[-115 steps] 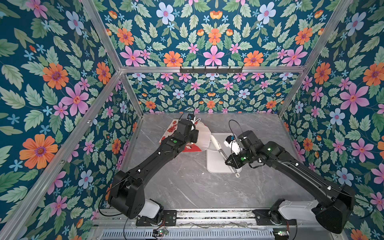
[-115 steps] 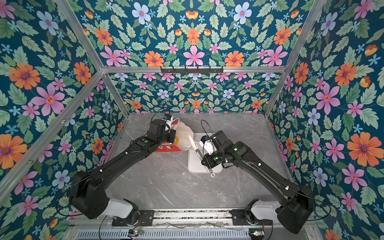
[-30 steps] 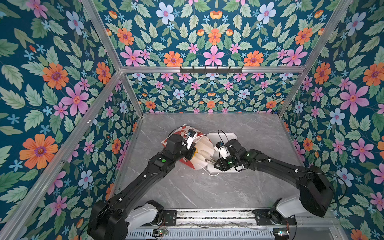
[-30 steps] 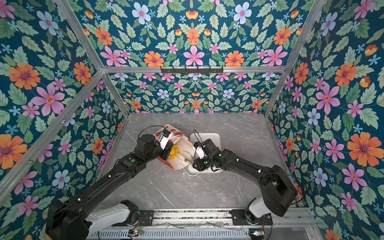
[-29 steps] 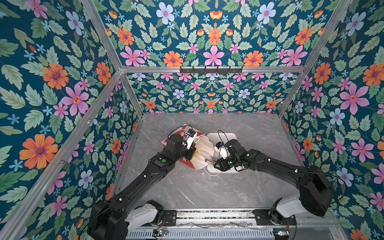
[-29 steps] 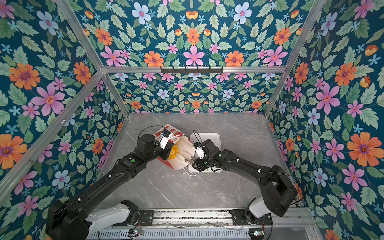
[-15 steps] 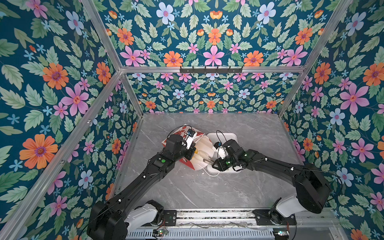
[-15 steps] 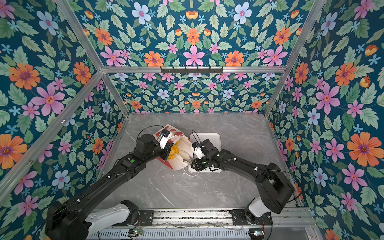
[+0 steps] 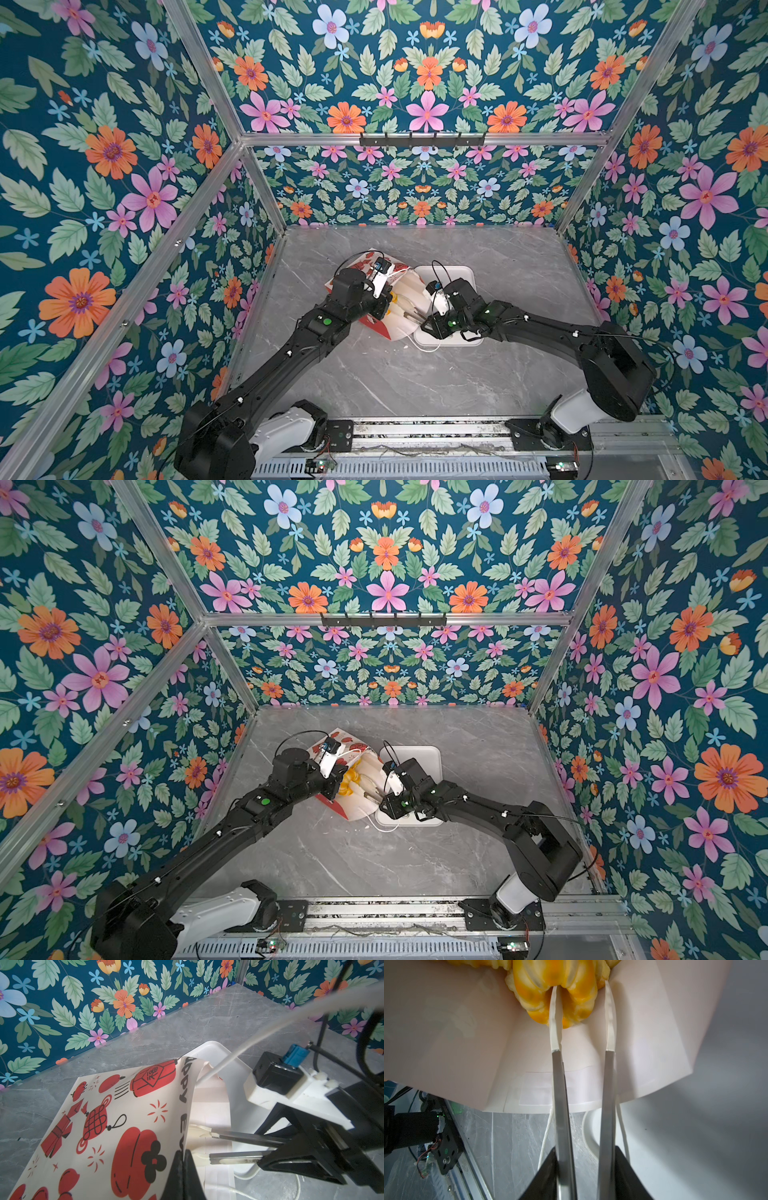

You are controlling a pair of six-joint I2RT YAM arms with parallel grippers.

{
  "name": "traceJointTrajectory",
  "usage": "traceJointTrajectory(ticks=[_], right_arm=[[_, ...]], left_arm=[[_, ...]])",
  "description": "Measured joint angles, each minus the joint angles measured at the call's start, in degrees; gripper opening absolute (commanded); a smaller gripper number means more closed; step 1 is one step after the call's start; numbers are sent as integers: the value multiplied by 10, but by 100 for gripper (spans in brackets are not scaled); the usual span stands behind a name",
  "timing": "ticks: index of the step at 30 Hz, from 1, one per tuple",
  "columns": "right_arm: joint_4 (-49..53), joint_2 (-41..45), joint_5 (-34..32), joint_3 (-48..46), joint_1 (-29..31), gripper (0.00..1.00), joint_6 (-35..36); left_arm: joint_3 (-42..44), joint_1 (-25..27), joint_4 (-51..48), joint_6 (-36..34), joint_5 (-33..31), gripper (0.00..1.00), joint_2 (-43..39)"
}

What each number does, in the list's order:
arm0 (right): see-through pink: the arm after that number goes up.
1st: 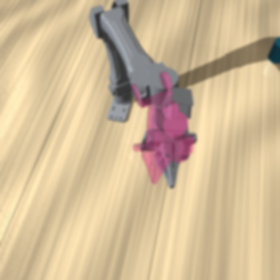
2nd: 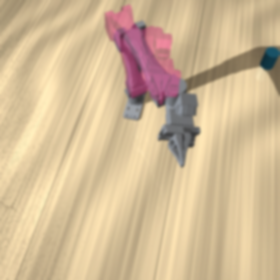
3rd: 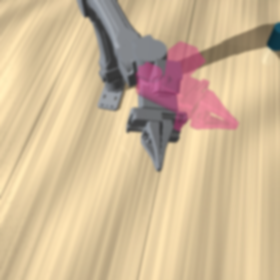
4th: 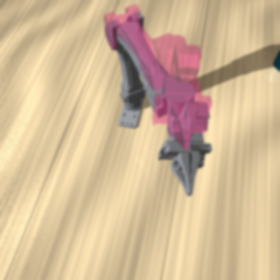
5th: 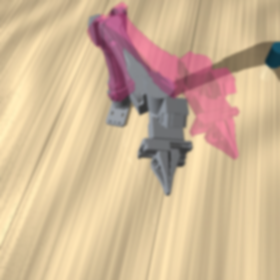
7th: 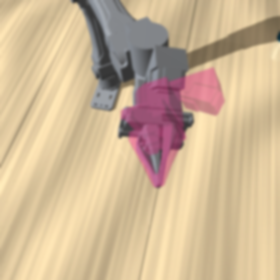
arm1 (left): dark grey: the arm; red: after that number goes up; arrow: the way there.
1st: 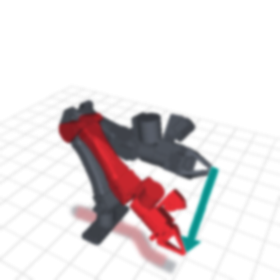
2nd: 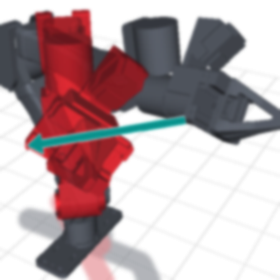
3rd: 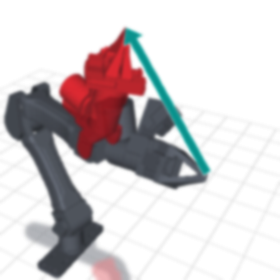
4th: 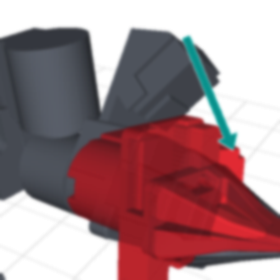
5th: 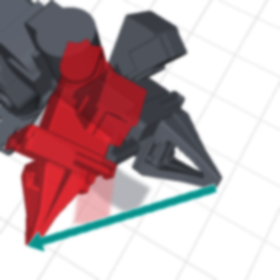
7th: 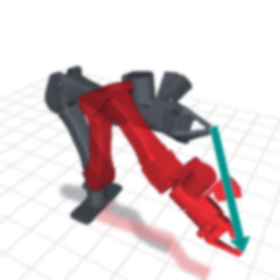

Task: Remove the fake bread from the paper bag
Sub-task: 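Pull the pinched yellow bread out with the tongs onto the white tray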

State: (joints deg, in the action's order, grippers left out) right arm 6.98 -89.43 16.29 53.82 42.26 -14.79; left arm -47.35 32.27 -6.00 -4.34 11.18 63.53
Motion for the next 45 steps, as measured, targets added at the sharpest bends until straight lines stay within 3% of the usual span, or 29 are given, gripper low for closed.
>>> traceJointTrajectory(ticks=[5,11,26,35,39,45], right_arm=[[-9,3,-10,-2,0,24,-2],[39,43,-17,0,0,23,6],[353,129,-15,85,-11,23,30],[481,220,6,139,-101,25,0],[546,195,-6,190,-143,25,1],[627,76,-57,284,-181,25,26]], left_arm=[[2,0,5,2,-1,0,0],[7,0,24,10,-8,0,0],[27,1,92,34,-66,0,29],[41,0,128,55,-106,0,37],[48,0,142,62,-127,0,37],[69,0,157,68,-146,0,24]])
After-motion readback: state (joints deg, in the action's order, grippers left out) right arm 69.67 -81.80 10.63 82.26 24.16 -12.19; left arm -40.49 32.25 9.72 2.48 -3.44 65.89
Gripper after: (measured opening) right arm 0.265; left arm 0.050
